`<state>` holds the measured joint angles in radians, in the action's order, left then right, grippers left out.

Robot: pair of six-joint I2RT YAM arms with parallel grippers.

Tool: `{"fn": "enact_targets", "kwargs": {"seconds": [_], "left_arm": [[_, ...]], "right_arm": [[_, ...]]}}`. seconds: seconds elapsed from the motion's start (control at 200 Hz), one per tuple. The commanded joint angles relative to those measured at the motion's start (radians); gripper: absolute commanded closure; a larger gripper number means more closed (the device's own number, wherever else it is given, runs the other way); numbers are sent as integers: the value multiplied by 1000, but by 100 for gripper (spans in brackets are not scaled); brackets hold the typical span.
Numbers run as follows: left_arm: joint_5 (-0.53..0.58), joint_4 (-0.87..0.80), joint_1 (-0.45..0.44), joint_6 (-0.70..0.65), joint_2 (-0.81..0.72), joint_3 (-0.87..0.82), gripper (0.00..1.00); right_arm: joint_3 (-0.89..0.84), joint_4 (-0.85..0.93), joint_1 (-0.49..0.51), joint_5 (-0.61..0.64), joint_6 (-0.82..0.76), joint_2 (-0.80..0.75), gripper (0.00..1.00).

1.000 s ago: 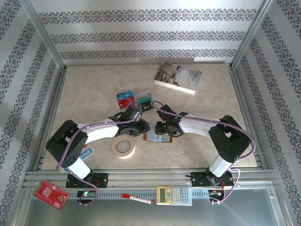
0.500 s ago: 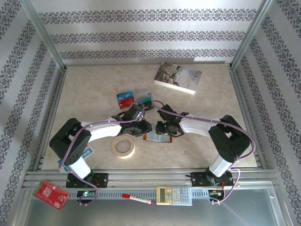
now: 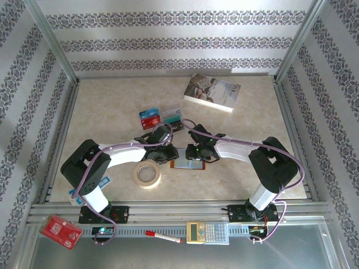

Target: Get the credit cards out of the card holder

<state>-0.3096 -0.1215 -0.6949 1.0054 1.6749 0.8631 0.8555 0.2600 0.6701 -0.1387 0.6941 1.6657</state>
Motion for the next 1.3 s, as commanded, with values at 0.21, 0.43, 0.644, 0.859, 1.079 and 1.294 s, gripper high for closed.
{"fn": "enact_targets", "kwargs": {"seconds": [0.21,0.43,0.644,0.859,1.079,1.294], "left_arm": [[82,-99,-17,-58,-53,37,78],[27,-54,-19,-70,-62,38,86],[24,-84,-31,-72,2,69,83],[70,-167,-31,-64,31,89,76],[64,-171,-31,-69,48,97,75],[-10,-87,-32,-67,65,94,82]], "right_arm": [[-41,34,-24,17,4,46,70],[-42,30,-24,14,4,52,71],[-44,27,-24,13,7,52,71],[-49,26,-23,11,5,53,71],[-50,19,-23,8,5,55,71],[-52,18,-24,8,7,55,71]]}}
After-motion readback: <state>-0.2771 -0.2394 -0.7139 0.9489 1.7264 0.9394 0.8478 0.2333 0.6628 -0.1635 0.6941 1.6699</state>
